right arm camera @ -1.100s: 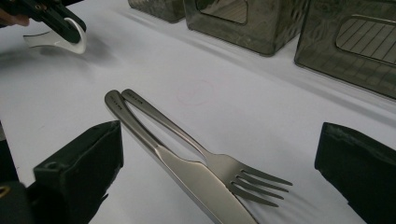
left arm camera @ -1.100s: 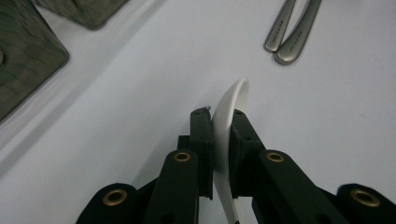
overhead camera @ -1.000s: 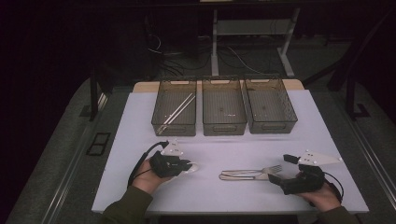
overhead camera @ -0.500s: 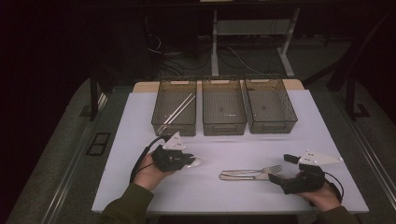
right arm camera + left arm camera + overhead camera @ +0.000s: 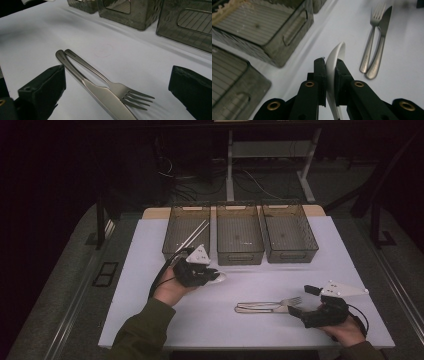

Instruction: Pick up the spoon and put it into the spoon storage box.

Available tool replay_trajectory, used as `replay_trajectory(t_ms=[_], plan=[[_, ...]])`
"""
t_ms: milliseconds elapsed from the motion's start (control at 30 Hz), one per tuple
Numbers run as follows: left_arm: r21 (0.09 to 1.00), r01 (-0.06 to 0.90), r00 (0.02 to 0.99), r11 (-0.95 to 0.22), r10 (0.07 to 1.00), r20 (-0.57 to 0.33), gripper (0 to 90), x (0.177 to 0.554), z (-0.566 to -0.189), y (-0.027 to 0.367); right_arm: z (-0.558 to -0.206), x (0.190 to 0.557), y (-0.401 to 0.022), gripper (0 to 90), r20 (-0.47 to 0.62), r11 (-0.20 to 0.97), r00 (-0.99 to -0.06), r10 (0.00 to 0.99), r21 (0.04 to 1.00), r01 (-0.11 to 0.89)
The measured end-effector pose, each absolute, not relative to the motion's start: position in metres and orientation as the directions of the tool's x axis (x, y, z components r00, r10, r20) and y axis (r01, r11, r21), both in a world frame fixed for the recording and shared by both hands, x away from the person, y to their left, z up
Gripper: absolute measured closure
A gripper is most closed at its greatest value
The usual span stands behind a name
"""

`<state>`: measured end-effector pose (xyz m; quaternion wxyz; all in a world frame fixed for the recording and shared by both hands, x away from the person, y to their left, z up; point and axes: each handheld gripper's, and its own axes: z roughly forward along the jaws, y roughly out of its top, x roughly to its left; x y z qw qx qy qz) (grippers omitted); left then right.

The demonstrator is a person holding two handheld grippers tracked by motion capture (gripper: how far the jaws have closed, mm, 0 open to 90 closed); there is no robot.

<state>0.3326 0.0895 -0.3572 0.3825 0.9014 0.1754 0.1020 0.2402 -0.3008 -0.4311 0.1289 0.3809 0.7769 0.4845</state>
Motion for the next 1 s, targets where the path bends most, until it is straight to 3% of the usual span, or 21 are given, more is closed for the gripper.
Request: replay_trajectory(t_ms=[567,1000], plan=[[0.773,0.135,0.929,-0.619,0.35,0.119,81.9,0.382,-0.319,0.055,-0.431,0.241,-0.302,1.2,0.168,0.237,-0.677,0.717,0.854,0.463],[0.769,0.106,0.921,-0.63,0.354,0.163,81.9,0.426,-0.325,0.014,-0.43,0.24,-0.301,1.2,0.179,0.231,-0.678,0.713,0.853,0.468]])
